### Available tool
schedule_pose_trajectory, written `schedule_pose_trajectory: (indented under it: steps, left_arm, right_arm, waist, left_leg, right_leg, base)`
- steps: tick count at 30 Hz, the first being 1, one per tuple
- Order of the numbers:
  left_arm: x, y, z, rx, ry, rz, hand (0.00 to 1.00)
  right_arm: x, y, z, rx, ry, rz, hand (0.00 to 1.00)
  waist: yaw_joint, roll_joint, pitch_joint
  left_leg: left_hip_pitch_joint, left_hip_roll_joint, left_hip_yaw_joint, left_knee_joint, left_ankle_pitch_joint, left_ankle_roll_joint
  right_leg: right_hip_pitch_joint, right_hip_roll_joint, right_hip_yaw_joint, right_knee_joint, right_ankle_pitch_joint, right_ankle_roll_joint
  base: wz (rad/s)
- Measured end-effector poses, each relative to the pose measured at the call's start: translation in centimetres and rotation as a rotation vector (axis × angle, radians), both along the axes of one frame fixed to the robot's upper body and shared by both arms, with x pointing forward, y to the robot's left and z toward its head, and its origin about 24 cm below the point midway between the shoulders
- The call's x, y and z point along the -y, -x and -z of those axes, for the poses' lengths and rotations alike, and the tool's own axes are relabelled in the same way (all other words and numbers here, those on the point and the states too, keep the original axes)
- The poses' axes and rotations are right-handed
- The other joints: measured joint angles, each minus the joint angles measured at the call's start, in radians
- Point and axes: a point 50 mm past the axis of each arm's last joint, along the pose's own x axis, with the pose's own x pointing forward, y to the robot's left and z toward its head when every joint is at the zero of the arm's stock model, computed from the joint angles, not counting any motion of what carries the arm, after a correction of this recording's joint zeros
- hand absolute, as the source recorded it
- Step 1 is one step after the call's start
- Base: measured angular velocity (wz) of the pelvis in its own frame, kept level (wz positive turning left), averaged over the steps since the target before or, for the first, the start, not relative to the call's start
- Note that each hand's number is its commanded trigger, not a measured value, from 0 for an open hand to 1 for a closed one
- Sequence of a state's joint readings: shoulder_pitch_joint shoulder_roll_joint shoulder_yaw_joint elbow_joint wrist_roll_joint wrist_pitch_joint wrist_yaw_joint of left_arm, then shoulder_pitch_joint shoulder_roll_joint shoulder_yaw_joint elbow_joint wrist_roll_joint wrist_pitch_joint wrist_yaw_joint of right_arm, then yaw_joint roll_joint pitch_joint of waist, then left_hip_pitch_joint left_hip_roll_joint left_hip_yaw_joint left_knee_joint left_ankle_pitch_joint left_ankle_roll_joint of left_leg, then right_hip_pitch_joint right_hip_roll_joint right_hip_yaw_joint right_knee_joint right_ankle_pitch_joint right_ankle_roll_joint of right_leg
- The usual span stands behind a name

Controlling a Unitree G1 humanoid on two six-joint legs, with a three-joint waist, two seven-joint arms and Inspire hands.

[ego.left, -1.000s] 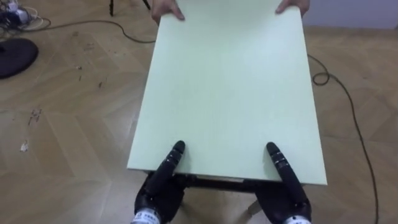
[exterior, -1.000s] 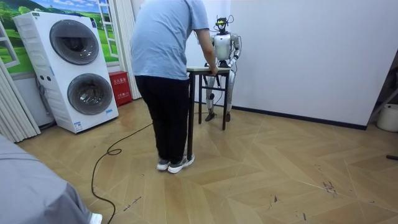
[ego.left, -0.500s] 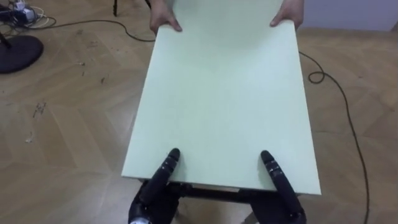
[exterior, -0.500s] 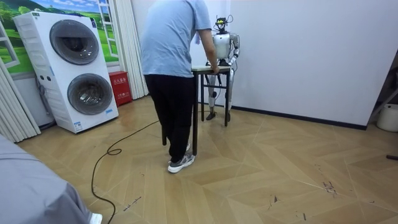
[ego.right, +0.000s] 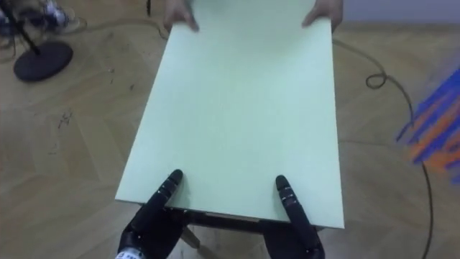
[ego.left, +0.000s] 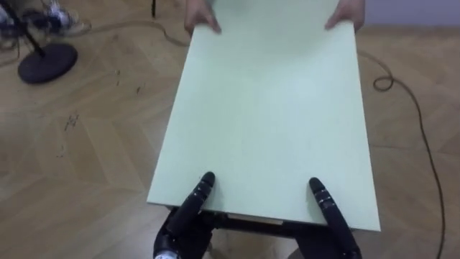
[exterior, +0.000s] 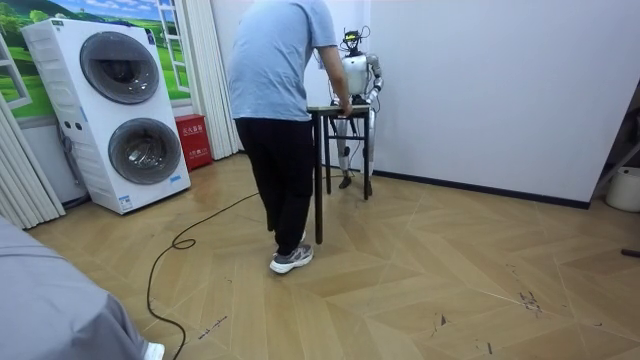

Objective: Move table with human

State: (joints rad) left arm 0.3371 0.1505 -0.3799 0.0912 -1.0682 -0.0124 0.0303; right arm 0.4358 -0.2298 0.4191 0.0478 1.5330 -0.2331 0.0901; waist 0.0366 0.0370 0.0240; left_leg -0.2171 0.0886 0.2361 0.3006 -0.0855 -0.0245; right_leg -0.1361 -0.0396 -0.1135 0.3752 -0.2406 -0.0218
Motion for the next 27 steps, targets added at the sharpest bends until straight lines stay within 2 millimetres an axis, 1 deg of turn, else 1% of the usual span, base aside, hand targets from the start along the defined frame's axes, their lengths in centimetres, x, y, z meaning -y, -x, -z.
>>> schedule_pose_trajectory:
  steps: [1, 2, 4, 5, 6, 7, 8, 9, 11, 12, 14, 16, 19, 21, 22, 25, 26, 27]
  left_arm:
    - [-0.1, 0.1, 0.0, 0.000, -0.002, -0.001, 1.00]
    - [-0.3, 0.2, -0.1, 0.001, -0.008, 0.000, 1.00]
    - [-0.4, 0.0, -0.1, 0.006, -0.015, 0.001, 1.00]
    - [-0.4, -0.1, -0.2, 0.011, -0.017, 0.001, 1.00]
    - [-0.4, -0.2, -0.3, 0.017, -0.017, 0.000, 1.00]
    - [-0.4, -0.3, -0.3, 0.018, -0.018, 0.000, 1.00]
    - [-0.4, -0.3, -0.4, 0.021, -0.018, -0.002, 1.00]
    - [-0.4, -0.3, -0.4, 0.023, -0.017, -0.003, 1.00]
    - [-0.6, -0.3, -0.4, 0.023, -0.021, -0.003, 1.00]
    - [-0.6, -0.3, -0.4, 0.026, -0.022, -0.004, 1.00]
    - [-0.6, -0.3, -0.5, 0.029, -0.022, -0.006, 1.00]
    - [-0.6, -0.3, -0.5, 0.029, -0.022, -0.005, 1.00]
    - [-0.6, -0.4, -0.7, 0.036, -0.014, -0.009, 1.00]
    - [-0.8, -0.4, -0.7, 0.046, -0.015, -0.019, 1.00]
    - [-0.8, -0.4, -0.7, 0.049, -0.016, -0.022, 1.00]
    - [-0.8, -0.2, -0.7, 0.050, -0.012, -0.028, 1.00]
    - [-0.8, -0.2, -0.7, 0.049, -0.010, -0.030, 1.00]
    - [-0.8, -0.2, -0.7, 0.050, -0.008, -0.030, 1.00]
  right_arm:
    - [0.0, 0.1, 0.0, -0.004, -0.002, -0.002, 1.00]
    - [-0.2, 0.3, 0.1, -0.010, -0.012, 0.001, 1.00]
    - [-0.4, 0.2, 0.1, -0.007, -0.018, 0.003, 1.00]
    - [-0.4, 0.0, 0.0, -0.003, -0.020, 0.003, 1.00]
    - [-0.4, 0.0, 0.0, 0.000, -0.022, 0.007, 1.00]
    - [-0.4, -0.1, 0.0, 0.001, -0.023, 0.007, 1.00]
    - [-0.4, -0.2, 0.0, 0.004, -0.023, 0.008, 1.00]
    - [-0.4, -0.2, -0.1, 0.008, -0.022, 0.006, 1.00]
    - [-0.6, -0.2, -0.1, 0.009, -0.025, 0.005, 1.00]
    - [-0.6, -0.3, -0.1, 0.012, -0.027, 0.003, 1.00]
    - [-0.6, -0.3, -0.2, 0.017, -0.026, -0.001, 1.00]
    - [-0.6, -0.4, -0.2, 0.021, -0.027, -0.002, 1.00]
    - [-0.7, -0.7, -0.3, 0.036, -0.030, -0.007, 1.00]
    - [-0.9, -0.8, -0.4, 0.042, -0.032, -0.010, 1.00]
    - [-0.9, -0.8, -0.4, 0.042, -0.031, -0.011, 1.00]
    - [-0.8, -0.8, -0.4, 0.047, -0.014, -0.018, 1.00]
    - [-0.8, -0.8, -0.4, 0.049, -0.010, -0.019, 1.00]
    - [-0.8, -0.8, -0.4, 0.051, -0.009, -0.019, 1.00]
  waist:
    - [-0.001, 0.000, 0.0024]
    - [-0.003, -0.003, 0.0049]
    - [-0.001, -0.005, 0.0045]
    - [-0.002, -0.004, 0.0049]
    - [-0.003, -0.004, 0.0049]
    - [-0.003, -0.004, 0.0049]
    - [0.000, -0.005, 0.0048]
    - [-0.002, -0.005, 0.0047]
    - [-0.007, -0.007, 0.0038]
    - [-0.005, -0.011, 0.0025]
    - [-0.002, -0.016, 0.0033]
    - [-0.001, -0.019, 0.0032]
    - [0.006, -0.025, 0.0024]
    - [0.024, -0.024, 0.0021]
    - [0.027, -0.024, 0.0021]
    - [0.031, -0.022, 0.0022]
    - [0.037, -0.019, 0.0011]
    - [0.038, -0.015, 0.0017]
  left_leg:
    - [0.006, 0.002, -0.008, -0.012, 0.022, 0.001]
    - [0.013, 0.002, -0.028, -0.021, 0.035, 0.009]
    - [0.014, -0.003, -0.036, -0.033, 0.038, 0.009]
    - [0.013, -0.014, -0.050, -0.036, 0.044, 0.011]
    - [0.013, -0.018, -0.053, -0.045, 0.050, 0.019]
    - [0.013, -0.019, -0.053, -0.048, 0.051, 0.020]
    - [0.013, -0.020, -0.054, -0.054, 0.052, 0.022]
    - [0.013, -0.027, -0.061, -0.065, 0.056, 0.027]
    - [0.013, -0.035, -0.073, -0.073, 0.061, 0.034]
    - [0.013, -0.038, -0.077, -0.080, 0.061, 0.034]
    - [0.013, -0.041, -0.078, -0.082, 0.063, 0.035]
    - [0.012, -0.047, -0.089, -0.088, 0.063, 0.034]
    - [0.002, -0.051, -0.103, -0.089, 0.062, 0.033]
    - [0.001, -0.051, -0.109, -0.089, 0.060, 0.030]
    - [0.001, -0.051, -0.111, -0.089, 0.060, 0.030]
    - [-0.004, -0.059, -0.139, -0.081, 0.059, 0.027]
    - [-0.010, -0.060, -0.150, -0.074, 0.058, 0.026]
    - [-0.022, -0.063, -0.159, -0.065, 0.058, 0.026]
  right_leg:
    - [0.014, 0.004, -0.015, -0.024, 0.020, -0.003]
    - [0.035, 0.011, -0.034, -0.055, 0.031, -0.004]
    - [0.041, 0.012, -0.045, -0.077, 0.044, -0.003]
    - [0.043, 0.012, -0.057, -0.086, 0.049, -0.001]
    - [0.046, 0.011, -0.061, -0.099, 0.054, 0.001]
    - [0.049, 0.012, -0.063, -0.106, 0.058, 0.002]
    - [0.054, 0.012, -0.067, -0.122, 0.068, 0.009]
    - [0.058, 0.011, -0.074, -0.133, 0.071, 0.012]
    - [0.065, 0.007, -0.084, -0.144, 0.071, 0.013]
    - [0.069, 0.008, -0.085, -0.155, 0.072, 0.014]
    - [0.073, 0.007, -0.085, -0.160, 0.072, 0.013]
    - [0.082, 0.007, -0.090, -0.172, 0.071, 0.012]
    - [0.081, 0.007, -0.105, -0.178, 0.070, 0.009]
    - [0.088, 0.009, -0.111, -0.188, 0.071, 0.004]
    - [0.089, 0.009, -0.113, -0.188, 0.070, 0.003]
    - [0.100, 0.008, -0.142, -0.187, 0.060, 0.000]
    - [0.102, 0.008, -0.157, -0.187, 0.056, -0.001]
    - [0.103, 0.008, -0.176, -0.185, 0.052, -0.003]
  base:
    - [0.08]
    - [0.13]
    - [0.08]
    - [0.07]
    - [0.09]
    - [0.06]
    - [0.09]
    - [0.14]
    - [0.19]
    - [0.13]
    - [0.14]
    - [0.20]
    - [0.16]
    - [0.09]
    - [0.14]
    - [0.29]
    - [0.38]
    - [0.42]
